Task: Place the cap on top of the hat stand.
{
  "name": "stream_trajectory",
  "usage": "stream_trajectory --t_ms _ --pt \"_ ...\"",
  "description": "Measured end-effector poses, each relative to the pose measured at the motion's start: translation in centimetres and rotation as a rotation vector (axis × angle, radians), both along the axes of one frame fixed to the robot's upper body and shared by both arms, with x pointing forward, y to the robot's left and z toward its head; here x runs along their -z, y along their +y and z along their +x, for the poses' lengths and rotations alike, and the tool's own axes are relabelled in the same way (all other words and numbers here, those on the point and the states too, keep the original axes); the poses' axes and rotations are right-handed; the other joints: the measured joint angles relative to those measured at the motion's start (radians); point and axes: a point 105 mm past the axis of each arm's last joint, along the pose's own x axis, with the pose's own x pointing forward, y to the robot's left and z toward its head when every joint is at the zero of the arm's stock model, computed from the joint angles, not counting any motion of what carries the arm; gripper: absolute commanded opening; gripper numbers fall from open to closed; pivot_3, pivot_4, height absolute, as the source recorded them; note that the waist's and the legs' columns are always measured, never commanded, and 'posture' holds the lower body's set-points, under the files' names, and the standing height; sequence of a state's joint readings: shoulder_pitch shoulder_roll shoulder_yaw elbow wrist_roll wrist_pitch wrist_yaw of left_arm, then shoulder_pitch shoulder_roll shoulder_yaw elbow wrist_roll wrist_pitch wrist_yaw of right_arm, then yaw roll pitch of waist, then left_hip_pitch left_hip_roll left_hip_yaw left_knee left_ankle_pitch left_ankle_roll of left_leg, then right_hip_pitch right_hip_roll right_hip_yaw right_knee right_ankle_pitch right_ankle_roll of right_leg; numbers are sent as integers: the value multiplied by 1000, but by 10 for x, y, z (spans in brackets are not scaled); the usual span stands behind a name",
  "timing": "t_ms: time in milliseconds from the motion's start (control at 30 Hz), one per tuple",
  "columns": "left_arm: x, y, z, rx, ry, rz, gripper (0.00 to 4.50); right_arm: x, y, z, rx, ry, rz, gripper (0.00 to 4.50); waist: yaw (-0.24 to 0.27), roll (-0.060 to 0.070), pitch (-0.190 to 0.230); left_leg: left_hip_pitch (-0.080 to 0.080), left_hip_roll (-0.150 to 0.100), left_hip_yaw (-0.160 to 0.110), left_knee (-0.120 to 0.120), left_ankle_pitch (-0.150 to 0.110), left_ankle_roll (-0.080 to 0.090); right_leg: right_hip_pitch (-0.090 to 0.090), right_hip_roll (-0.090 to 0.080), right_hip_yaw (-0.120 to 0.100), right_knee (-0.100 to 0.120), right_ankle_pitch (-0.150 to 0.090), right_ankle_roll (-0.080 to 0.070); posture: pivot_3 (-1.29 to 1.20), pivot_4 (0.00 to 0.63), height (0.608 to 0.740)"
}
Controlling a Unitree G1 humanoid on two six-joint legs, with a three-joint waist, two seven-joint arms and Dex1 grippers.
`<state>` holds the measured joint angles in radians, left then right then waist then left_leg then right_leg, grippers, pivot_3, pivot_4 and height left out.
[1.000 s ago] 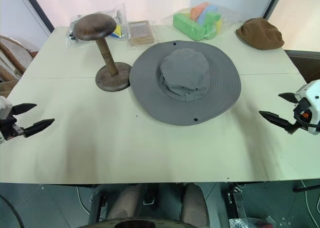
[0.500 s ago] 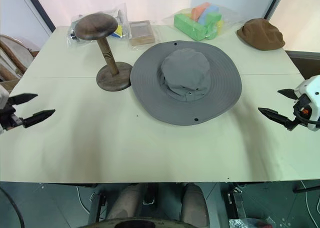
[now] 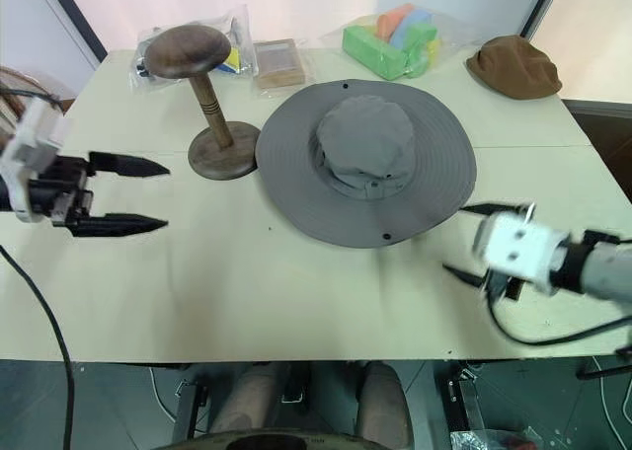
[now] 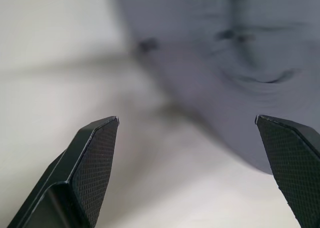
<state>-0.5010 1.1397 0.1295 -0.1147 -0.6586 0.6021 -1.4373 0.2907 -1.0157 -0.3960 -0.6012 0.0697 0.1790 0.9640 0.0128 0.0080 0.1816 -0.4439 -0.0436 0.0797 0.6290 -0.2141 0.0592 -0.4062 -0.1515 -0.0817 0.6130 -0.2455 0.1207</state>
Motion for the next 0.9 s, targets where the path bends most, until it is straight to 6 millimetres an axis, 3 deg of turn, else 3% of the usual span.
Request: stream_trajectory --t_ms 200,400,600,833,900 --pt "0 -15 8 81 7 -10 4488 24 14 10 8 -145 -52 4500 -1 -4 0 0 1 0 1 0 1 -1 0 0 0 1 -1 0 150 734" --pt "7 -23 10 126 19 -1 4488 33 27 41 39 -324 -37 4500 -3 -5 1 -1 2 0 2 4 -5 -1 2 0 0 1 -1 0 150 734" --pt "7 -26 11 131 25 -14 4488 48 29 71 55 -365 -55 4500 -4 -7 1 0 2 0 3 4 -5 1 3 -1 1 1 0 0 150 734" --pt "5 -29 12 116 -2 -23 4488 44 42 111 53 -438 -21 4500 -22 -9 1 1 2 0 4 5 -5 3 6 -1 3 1 0 0 150 734" --pt "4 -29 11 112 -15 -24 4500 45 44 115 46 -445 -21 3938 -25 -9 1 1 3 0 4 5 -4 6 7 -1 3 2 1 0 150 734"
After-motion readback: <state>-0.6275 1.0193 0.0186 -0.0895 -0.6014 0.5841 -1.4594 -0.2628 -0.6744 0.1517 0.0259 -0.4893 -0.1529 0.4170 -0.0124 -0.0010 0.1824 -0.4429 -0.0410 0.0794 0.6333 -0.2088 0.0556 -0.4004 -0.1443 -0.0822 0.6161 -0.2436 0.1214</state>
